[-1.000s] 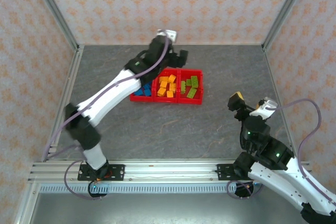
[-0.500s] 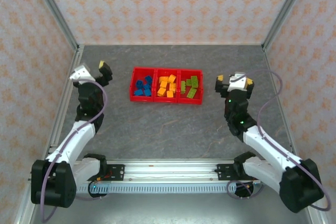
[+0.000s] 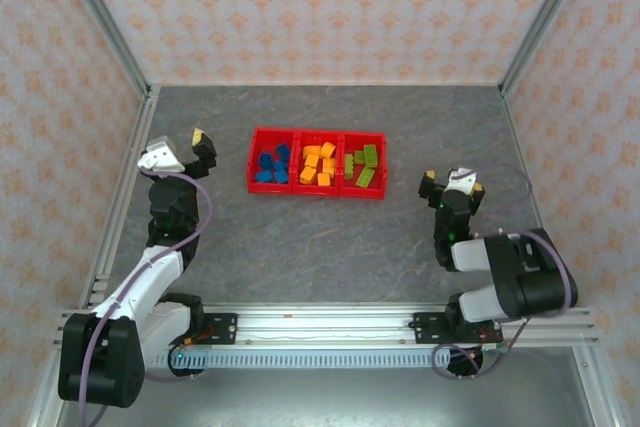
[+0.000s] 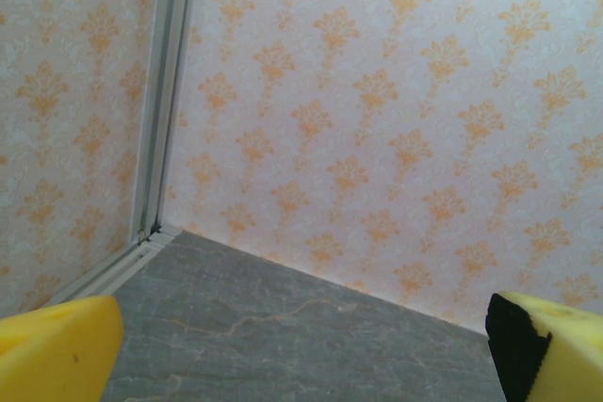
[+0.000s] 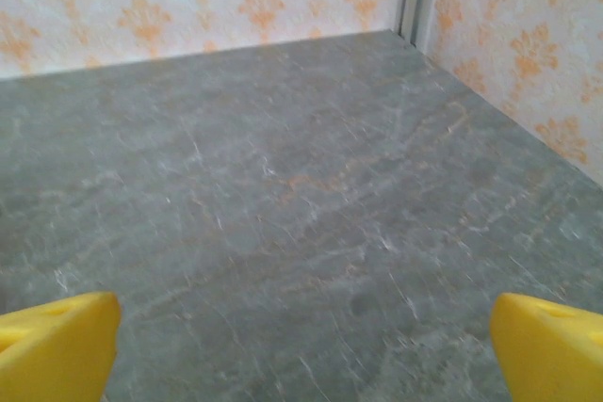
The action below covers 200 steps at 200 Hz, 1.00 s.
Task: Sort the legos into containers by color
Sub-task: Reset both arms
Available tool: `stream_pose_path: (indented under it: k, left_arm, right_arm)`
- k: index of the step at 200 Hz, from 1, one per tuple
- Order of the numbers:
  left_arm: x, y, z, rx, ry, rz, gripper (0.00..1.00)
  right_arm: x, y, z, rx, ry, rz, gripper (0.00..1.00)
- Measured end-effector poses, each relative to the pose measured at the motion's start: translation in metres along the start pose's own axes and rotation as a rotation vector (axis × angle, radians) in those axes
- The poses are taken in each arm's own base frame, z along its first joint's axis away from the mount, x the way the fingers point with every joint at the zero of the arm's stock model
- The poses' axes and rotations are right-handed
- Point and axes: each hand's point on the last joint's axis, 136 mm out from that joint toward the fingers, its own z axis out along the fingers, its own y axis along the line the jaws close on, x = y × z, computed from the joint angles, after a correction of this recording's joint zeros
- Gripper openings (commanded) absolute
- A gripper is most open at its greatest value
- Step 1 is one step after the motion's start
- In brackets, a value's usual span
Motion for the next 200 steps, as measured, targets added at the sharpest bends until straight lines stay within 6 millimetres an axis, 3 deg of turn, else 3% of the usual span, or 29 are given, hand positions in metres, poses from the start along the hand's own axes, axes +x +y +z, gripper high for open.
stream_pose_path:
  k: [20, 38, 77, 86, 150, 200]
  left_arm:
    - [0.013, 0.004, -0.001, -0.009, 0.029, 0.015, 0.99]
    - [0.031, 0.009, -0.004, -0.015, 0.056, 0.029, 0.99]
    - [0.105, 0.033, -0.025, -0.043, 0.183, 0.073, 0.99]
    - [0.113, 0.036, -0.027, -0.048, 0.208, 0.082, 0.99]
    - [0.091, 0.019, -0.013, 0.009, 0.123, 0.087, 0.99]
    - [0.092, 0.028, -0.029, -0.005, 0.095, 0.087, 0.99]
  right_arm:
    - [0.010, -0.007, 0.007, 0.014, 0.011, 0.018, 1.00]
    - [0.000, -0.012, 0.010, 0.019, -0.022, 0.055, 1.00]
    - [-0.008, -0.012, 0.012, 0.014, -0.046, 0.086, 1.00]
    - [-0.008, -0.012, 0.012, 0.014, -0.047, 0.087, 1.00]
    - [-0.009, -0.012, 0.012, 0.013, -0.049, 0.094, 1.00]
    - [-0.009, -0.012, 0.012, 0.013, -0.049, 0.094, 1.00]
